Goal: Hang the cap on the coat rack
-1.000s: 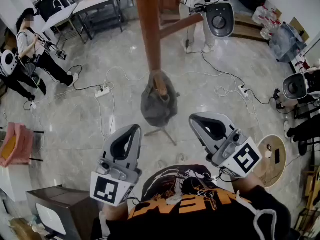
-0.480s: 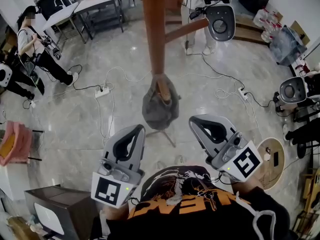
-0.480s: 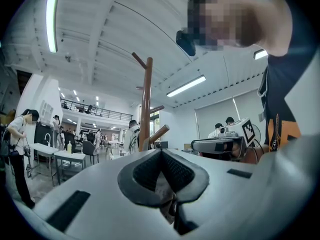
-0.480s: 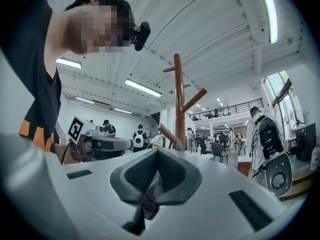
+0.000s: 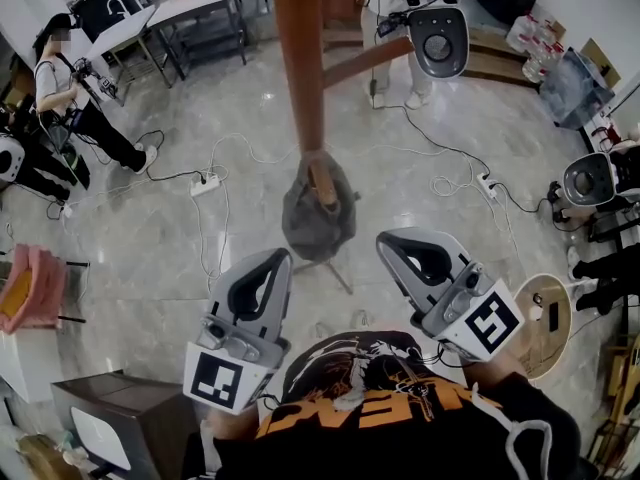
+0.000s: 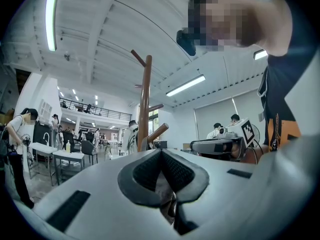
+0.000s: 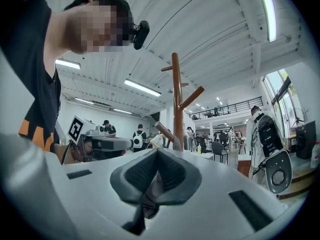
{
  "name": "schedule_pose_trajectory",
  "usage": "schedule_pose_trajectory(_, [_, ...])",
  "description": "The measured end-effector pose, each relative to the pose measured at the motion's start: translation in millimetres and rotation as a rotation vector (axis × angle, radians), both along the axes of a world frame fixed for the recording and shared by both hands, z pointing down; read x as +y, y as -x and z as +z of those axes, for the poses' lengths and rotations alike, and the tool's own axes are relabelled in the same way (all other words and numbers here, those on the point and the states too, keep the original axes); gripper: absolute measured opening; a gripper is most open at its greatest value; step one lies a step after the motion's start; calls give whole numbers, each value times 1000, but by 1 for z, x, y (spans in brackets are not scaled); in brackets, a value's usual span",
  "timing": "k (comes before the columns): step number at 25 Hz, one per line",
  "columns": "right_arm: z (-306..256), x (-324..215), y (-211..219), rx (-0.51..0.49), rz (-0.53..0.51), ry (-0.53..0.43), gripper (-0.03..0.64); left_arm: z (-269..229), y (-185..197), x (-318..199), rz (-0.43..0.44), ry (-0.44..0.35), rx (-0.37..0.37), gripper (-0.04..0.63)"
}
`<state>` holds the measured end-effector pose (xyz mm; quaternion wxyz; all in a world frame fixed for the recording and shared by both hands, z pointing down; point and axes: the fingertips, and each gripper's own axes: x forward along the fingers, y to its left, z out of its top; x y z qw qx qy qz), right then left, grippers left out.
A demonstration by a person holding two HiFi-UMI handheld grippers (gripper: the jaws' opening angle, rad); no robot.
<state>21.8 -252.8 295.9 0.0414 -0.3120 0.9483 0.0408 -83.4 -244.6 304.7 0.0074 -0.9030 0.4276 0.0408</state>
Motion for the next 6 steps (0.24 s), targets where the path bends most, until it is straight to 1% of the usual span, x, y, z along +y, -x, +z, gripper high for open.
schedule_pose_trajectory(6, [1,-1,4,0,-3,0,14,1,4,-1,-2,2,2,25])
